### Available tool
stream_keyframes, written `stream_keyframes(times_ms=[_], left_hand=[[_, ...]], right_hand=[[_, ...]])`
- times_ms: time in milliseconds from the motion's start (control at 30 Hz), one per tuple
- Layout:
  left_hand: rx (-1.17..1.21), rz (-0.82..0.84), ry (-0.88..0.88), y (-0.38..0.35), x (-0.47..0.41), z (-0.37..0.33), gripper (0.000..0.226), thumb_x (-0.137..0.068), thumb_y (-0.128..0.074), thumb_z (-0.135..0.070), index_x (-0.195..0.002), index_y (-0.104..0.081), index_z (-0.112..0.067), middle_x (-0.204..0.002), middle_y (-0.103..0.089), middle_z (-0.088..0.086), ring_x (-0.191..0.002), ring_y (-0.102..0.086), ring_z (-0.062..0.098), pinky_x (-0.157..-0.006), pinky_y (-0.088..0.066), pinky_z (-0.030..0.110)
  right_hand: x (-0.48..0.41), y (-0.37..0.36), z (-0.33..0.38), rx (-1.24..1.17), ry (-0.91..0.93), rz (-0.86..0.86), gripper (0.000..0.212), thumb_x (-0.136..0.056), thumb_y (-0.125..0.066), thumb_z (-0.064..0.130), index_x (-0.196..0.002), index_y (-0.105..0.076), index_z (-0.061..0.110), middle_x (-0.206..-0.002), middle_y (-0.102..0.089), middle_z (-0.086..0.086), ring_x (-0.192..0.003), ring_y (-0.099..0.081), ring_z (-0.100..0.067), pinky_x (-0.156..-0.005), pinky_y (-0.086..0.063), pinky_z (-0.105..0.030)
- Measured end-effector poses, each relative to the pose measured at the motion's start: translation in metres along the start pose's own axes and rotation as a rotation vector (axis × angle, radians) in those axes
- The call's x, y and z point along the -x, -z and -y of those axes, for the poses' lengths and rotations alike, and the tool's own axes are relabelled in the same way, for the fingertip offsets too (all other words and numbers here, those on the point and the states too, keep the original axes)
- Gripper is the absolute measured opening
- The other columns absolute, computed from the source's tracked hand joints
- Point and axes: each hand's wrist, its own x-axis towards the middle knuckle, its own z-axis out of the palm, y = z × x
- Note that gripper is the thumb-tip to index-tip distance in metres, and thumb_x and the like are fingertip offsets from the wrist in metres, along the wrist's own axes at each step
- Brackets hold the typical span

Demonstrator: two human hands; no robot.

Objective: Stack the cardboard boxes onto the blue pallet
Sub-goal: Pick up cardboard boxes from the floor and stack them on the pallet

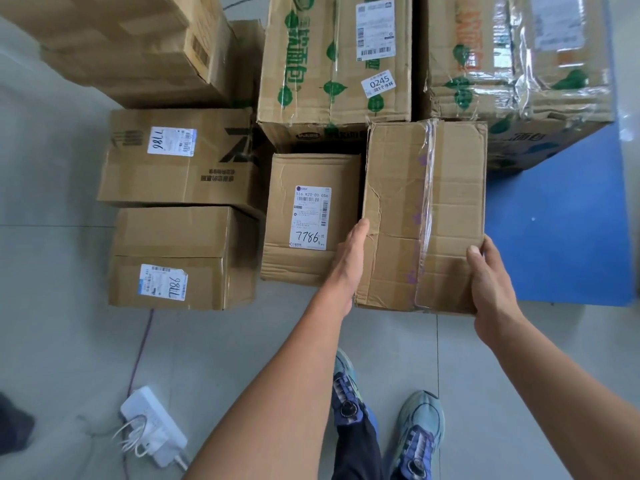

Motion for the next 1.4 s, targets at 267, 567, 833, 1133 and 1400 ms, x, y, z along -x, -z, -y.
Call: stream_keyframes(times_ms=[267,567,833,1133,1400], left_hand=[[0.025,0.005,0.081,0.021,0.011,0.008,0.074,-0.099,-0.030,-0.076,-0.161,-0.029,-0.037,-0.170,-0.025,-0.011,-0.156,-0.023,0.014,-0.120,-0.019,0.044],[0.061,-0.127,0.069,0.074,0.033,0.019,0.067,-0.104,-0.028,-0.066,-0.161,-0.034,-0.032,-0.163,-0.040,-0.006,-0.150,-0.035,0.014,-0.124,-0.019,0.052],[0.046,-0.269,0.006,0.126,0.020,0.027,0.065,-0.102,-0.036,-0.067,-0.157,-0.040,-0.032,-0.166,-0.031,-0.004,-0.150,-0.031,0.016,-0.120,-0.024,0.046],[-0.093,-0.303,-0.037,0.161,-0.018,0.047,0.069,-0.102,-0.033,-0.065,-0.162,-0.029,-0.031,-0.171,-0.021,-0.005,-0.157,-0.016,0.017,-0.127,-0.012,0.052],[0.002,-0.173,0.007,0.168,-0.033,0.046,0.068,-0.103,-0.032,-0.066,-0.164,-0.021,-0.037,-0.172,-0.014,-0.014,-0.157,-0.013,0.008,-0.120,-0.014,0.039]], right_hand=[[0.005,-0.007,0.009,0.024,0.001,-0.069,0.054,-0.105,-0.043,0.049,-0.158,-0.037,0.045,-0.157,-0.044,0.021,-0.139,-0.045,-0.006,-0.110,-0.034,-0.029],[0.031,-0.050,0.036,0.172,0.268,-0.118,0.064,-0.099,-0.039,0.048,-0.160,-0.037,0.029,-0.169,-0.030,0.011,-0.156,-0.023,-0.008,-0.129,-0.015,-0.044],[0.071,-0.117,0.035,0.255,0.468,0.055,0.049,-0.111,-0.040,0.038,-0.156,-0.044,0.019,-0.164,-0.042,0.002,-0.151,-0.034,-0.009,-0.126,-0.027,-0.038],[0.049,-0.194,0.019,0.428,0.331,0.304,0.058,-0.112,-0.031,0.045,-0.149,-0.041,0.002,-0.165,-0.037,-0.007,-0.158,-0.012,-0.011,-0.107,-0.015,-0.017],[0.026,-0.215,0.016,0.285,0.178,0.160,0.057,-0.108,-0.036,0.051,-0.139,-0.051,0.006,-0.144,-0.058,-0.005,-0.091,-0.053,0.005,-0.075,-0.031,-0.005]])
